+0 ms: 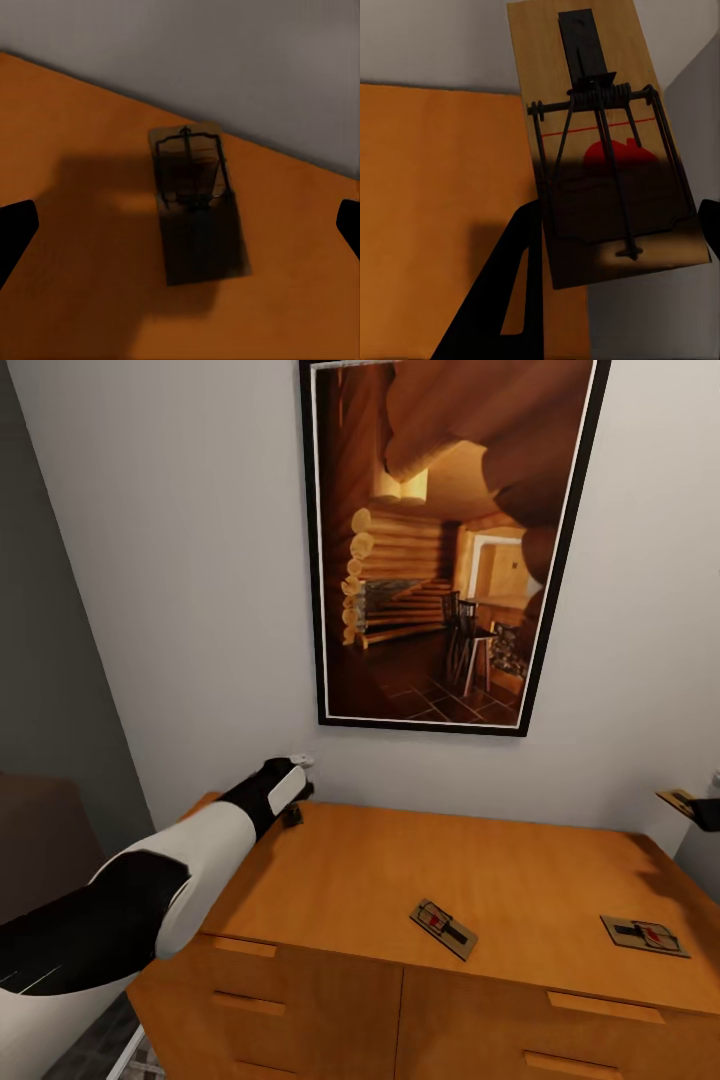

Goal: Take the four mousetraps from the cabinet in the bathroom and place them on the bathroom floor. Make sure all four end up on the same floor surface, and ensure that at least two of them are either under or directly next to the same bathroom sink.

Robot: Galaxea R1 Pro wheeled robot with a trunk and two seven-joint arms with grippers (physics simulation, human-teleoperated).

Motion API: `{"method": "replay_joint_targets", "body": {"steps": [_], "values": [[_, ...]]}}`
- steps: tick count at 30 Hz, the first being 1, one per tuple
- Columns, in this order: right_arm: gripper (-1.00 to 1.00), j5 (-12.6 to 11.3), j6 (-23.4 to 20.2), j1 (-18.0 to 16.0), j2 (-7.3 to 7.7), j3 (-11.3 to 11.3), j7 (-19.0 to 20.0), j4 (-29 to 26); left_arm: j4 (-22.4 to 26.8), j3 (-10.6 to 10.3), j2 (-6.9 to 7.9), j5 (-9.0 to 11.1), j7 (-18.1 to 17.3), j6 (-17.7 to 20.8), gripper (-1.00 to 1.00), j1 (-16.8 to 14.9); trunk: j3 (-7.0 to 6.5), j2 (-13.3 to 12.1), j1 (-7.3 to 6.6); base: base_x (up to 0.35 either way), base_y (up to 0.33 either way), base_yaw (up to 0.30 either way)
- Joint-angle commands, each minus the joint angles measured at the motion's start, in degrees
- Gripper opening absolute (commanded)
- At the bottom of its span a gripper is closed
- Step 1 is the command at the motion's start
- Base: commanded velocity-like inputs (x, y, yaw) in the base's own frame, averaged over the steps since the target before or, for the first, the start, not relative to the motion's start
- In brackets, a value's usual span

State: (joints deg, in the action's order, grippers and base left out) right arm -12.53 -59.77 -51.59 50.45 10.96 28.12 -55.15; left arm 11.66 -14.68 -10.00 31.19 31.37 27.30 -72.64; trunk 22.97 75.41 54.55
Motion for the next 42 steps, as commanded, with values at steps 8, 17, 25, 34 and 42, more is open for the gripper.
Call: {"method": "replay_joint_targets", "body": {"steps": [8, 17, 25, 34, 42], "values": [[-1.0, -0.25, -0.23, -0.14, 0.01, 0.2, -0.16, 0.68, -4.48, -0.46, 0.0, -0.01, -3.53, -4.9, 1.0, -0.04, 0.07, 0.05, 0.0, 0.0, 0.0, 0.0], [-1.0, -0.25, -0.23, -0.11, 0.07, 0.2, -0.17, 0.74, -6.09, -0.47, 0.0, -1.56, -5.11, -8.45, 1.0, 0.03, 0.07, 0.05, 0.0, 0.0, 0.0, 0.0], [-1.0, -0.23, -0.23, -0.15, 0.08, 0.2, -0.17, 0.74, -6.06, -0.67, 0.0, -4.28, -5.23, -8.48, 1.0, 0.04, 0.07, 0.05, 0.0, 0.0, 0.0, 0.0], [-1.0, -0.21, -0.23, -0.13, -0.04, 0.2, -0.17, 0.75, -6.55, -0.77, 0.0, -7.6, -5.27, -9.57, 1.0, 0.39, 0.07, 0.05, 0.0, 0.0, 0.0, 0.0], [-1.0, -0.21, -0.23, -0.1, -0.02, 0.2, -0.17, 0.75, -6.49, -0.78, 0.0, -12.66, -5.27, -10.06, 1.0, 0.56, 0.07, 0.05, 0.0, 0.0, 0.0, 0.0]]}}
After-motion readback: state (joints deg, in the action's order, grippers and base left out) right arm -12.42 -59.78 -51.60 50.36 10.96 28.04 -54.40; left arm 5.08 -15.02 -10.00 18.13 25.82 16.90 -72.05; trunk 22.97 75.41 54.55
